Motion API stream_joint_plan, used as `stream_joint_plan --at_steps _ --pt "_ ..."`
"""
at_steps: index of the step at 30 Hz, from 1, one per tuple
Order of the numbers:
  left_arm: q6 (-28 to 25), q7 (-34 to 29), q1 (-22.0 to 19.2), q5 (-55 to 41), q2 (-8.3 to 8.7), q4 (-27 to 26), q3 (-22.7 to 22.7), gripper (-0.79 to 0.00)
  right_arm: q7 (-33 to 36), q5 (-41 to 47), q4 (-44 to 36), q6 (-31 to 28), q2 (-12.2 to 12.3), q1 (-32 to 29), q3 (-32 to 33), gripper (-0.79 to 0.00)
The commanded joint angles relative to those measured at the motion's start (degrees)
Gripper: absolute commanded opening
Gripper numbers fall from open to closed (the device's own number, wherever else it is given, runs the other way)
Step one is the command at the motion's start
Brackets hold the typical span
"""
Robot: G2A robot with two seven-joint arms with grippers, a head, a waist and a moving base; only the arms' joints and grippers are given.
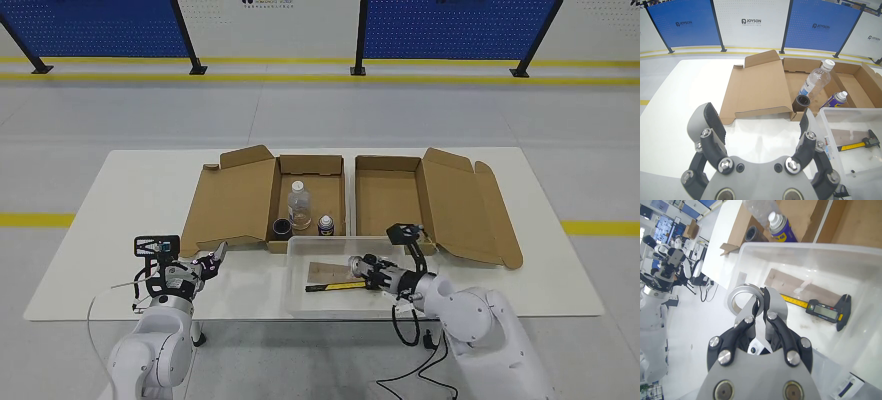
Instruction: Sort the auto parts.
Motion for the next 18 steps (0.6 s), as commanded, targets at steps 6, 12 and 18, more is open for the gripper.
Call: stream_joint_plan --at_steps 6,12,18 --pt "0.00 0.00 0.00 0.00 0.00 0.00 0.00 0.000 -3.79 -7.98 -5.43 -1.78 1.30 1.04 7.13 -0.785" --pt "0.00 0.00 0.00 0.00 0.00 0.00 0.00 0.000 -2.97 -20.47 -3.35 -2.05 2.09 7.31 7.75 -0.785" --pt "0.00 0.00 0.00 0.00 0.00 0.00 0.00 0.000 -2.41 -30.00 3.97 -5.14 2.44 14.32 4.62 -0.785"
